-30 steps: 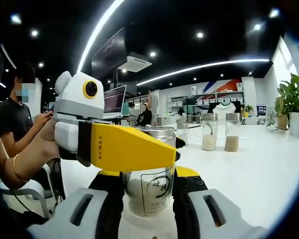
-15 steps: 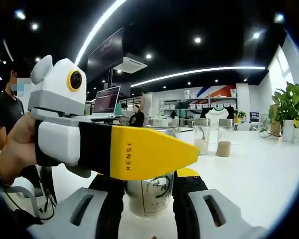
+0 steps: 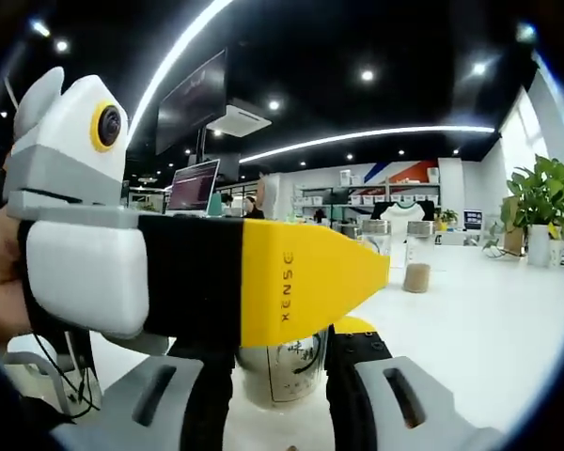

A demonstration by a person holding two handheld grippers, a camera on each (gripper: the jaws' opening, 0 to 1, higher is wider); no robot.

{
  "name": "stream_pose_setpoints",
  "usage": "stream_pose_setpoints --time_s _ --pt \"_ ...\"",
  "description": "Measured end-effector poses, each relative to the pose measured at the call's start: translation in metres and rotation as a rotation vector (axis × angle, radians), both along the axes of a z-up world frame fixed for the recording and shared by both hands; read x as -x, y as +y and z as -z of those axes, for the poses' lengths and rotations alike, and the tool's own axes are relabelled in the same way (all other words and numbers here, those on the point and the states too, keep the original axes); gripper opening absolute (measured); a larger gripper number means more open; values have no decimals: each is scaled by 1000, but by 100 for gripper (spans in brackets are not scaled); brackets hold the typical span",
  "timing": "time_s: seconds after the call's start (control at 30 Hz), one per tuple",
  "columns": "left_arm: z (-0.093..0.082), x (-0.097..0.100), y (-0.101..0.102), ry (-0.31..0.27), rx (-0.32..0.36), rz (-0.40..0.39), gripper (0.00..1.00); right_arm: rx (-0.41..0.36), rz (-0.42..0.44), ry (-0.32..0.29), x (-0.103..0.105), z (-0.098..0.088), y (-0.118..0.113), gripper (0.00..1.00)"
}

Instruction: Rotate the seasoning bottle until the label or dispensing opening points toward the visible target arrow and the bottle remains upright within the marked orientation range

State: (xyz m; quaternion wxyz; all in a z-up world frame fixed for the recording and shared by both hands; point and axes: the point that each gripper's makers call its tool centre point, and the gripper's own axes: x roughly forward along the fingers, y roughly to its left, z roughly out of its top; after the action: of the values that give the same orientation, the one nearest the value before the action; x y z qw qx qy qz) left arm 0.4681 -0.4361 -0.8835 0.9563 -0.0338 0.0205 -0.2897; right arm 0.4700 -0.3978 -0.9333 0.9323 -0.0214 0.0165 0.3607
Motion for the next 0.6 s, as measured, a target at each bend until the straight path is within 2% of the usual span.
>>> stream_pose_setpoints --time_s 0.13,0.17,0.43,0.6 --pt "1 -3 10 13 50 -91 36 1 4 1 0 1 -1 35" --pt "0 -2 7 10 45 -72 36 2 3 2 0 2 -1 35" --pt "-2 1 4 -2 56 -88 35 -7 5 -2 0 0 -3 35" --pt "-2 3 1 -9 45 -68 35 14 4 -13 0 1 -6 35"
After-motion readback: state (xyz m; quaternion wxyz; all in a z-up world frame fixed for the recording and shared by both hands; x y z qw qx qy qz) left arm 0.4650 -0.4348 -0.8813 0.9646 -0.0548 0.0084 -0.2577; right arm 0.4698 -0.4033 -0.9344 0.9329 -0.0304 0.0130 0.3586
